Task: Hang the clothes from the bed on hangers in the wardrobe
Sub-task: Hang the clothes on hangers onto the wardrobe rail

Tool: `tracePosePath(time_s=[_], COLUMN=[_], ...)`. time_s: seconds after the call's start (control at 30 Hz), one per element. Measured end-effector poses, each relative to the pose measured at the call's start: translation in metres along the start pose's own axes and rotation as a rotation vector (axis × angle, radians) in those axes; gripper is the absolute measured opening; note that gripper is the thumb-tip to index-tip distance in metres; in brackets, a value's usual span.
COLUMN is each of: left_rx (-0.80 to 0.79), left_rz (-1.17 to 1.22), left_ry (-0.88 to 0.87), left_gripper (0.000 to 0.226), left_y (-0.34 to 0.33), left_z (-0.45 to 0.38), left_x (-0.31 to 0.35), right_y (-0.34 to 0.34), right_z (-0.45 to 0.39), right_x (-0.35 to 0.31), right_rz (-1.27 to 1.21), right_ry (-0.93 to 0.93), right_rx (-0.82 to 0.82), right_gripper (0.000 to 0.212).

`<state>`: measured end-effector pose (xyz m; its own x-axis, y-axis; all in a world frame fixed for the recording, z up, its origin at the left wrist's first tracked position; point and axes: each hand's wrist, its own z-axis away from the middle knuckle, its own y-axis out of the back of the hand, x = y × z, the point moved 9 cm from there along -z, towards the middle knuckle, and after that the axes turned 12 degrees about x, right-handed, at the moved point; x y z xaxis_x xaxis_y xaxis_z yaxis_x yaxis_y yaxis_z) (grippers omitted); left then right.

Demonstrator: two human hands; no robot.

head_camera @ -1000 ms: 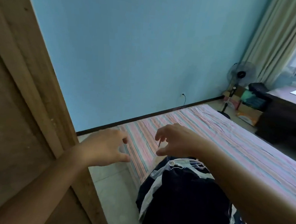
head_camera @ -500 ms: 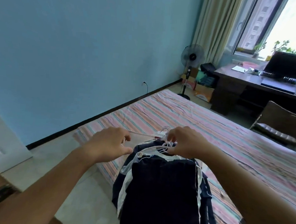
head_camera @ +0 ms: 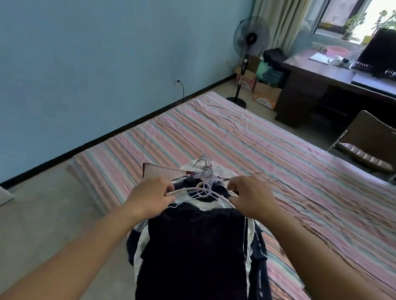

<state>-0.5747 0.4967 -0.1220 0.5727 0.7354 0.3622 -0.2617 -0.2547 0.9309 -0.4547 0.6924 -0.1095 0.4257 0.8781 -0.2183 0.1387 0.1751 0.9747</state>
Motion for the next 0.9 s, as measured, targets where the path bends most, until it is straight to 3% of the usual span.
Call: tracePosePath(time_s=[0.37, 0.63, 0.9], left_rx=[-0.080, -0.204, -0.343], left_rz=[0.032, 0.012, -0.073], left_ry=[0.202, 0.277, 0.294], left_gripper=[0.020, 0.039, 0.055], left_y=[-0.126, -0.215, -0.283], left_z=[-0.083, -0.115, -0.134], left_x=[-0.048, -0.097, -0.125], right_y=[-0.112, -0.196, -0.269], right_z=[-0.061, -0.087, -0.097], right_x=[0.074, 0.129, 0.152], right_rz=[-0.071, -0.121, -0.160], right_ry=[-0.100, -0.234, -0.251], right_rx=[-0.075, -0.126, -0.238], right_gripper=[0.021, 0.029, 0.031])
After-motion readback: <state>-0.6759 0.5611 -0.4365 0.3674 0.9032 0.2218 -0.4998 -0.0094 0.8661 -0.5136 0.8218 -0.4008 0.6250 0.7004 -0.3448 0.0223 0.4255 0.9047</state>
